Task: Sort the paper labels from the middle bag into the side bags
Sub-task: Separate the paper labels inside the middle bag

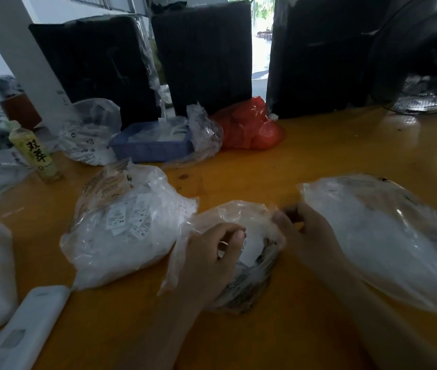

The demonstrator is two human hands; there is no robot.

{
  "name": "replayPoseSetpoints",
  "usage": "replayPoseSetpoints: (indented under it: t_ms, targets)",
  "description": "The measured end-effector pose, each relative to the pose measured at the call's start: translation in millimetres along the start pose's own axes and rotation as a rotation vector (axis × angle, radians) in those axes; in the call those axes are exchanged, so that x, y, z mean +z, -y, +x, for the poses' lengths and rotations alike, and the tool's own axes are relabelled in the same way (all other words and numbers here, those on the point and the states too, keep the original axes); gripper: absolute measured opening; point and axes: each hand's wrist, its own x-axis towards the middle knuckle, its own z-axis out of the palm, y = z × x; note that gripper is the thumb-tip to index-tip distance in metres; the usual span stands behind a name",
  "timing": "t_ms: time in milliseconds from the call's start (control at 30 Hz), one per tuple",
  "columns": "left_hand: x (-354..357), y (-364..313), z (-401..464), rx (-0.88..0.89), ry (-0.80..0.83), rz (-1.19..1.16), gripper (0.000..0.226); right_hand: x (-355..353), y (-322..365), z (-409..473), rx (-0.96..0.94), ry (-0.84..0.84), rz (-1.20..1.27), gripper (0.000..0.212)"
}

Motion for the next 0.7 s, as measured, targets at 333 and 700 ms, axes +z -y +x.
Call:
replayPoseSetpoints:
  t_ms: [333,700]
  targets:
    - [-1.2,0.9,-1.5,-0.228,0.027,-0.336,0.031,23.9,11.0,-13.6,-0.128,0.07,0.205,0.033]
    - [5.5,-4.5,-3.6,-0.307,0.081,-0.459,0.038,29.9,13.7,-15.5,-0.1,0.035,0.28,0.018]
